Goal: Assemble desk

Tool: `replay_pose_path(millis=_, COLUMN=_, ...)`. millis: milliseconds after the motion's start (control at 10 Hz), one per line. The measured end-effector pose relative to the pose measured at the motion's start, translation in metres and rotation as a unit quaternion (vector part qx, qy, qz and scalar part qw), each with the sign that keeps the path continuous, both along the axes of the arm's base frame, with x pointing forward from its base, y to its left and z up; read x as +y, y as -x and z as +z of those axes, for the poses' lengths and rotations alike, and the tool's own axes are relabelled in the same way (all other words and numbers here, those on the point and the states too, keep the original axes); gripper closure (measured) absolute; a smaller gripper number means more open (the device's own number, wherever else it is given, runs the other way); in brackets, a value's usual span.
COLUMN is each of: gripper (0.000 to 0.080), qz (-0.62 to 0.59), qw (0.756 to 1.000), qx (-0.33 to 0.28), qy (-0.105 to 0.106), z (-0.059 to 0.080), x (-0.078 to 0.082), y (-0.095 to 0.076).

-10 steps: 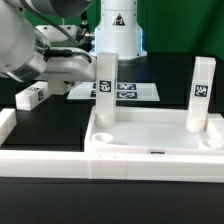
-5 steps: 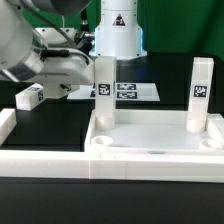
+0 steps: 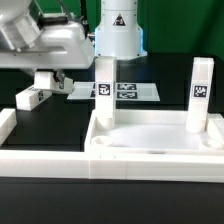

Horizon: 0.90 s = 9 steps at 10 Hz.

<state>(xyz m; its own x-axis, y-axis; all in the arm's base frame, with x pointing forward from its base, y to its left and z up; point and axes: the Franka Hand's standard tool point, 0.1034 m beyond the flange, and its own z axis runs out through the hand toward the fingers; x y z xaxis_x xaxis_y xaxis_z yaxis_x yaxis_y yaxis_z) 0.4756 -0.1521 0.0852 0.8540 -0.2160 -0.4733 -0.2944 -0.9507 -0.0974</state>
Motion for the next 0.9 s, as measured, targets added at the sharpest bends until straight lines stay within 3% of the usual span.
replay_pose_path(millis=200, gripper=0.0509, qz=-0.004, qw=0.996, qx=-0.078, qy=0.036, z=-0.004, x=-0.005, y=-0.004)
replay_pose_path(millis=300, gripper=0.0509, qz=-0.004, qw=0.995, qx=-0.092, qy=0.043, z=-0.004, x=-0.005, y=-0.003)
replay_pose_path(millis=400, gripper=0.0509, qz=-0.004, qw=0.989, qx=-0.132, qy=0.062, z=-0.003, x=-0.009, y=-0.011)
replay_pose_path(millis=600, gripper=0.0509, qz=0.019, qw=0.972, qx=-0.215, qy=0.092, z=0.021, x=-0.007, y=-0.038)
replay_pose_path(millis=900, gripper=0.0509, qz=0.019, qw=0.974, qx=-0.208, qy=0.087, z=0.021, x=-0.005, y=-0.040)
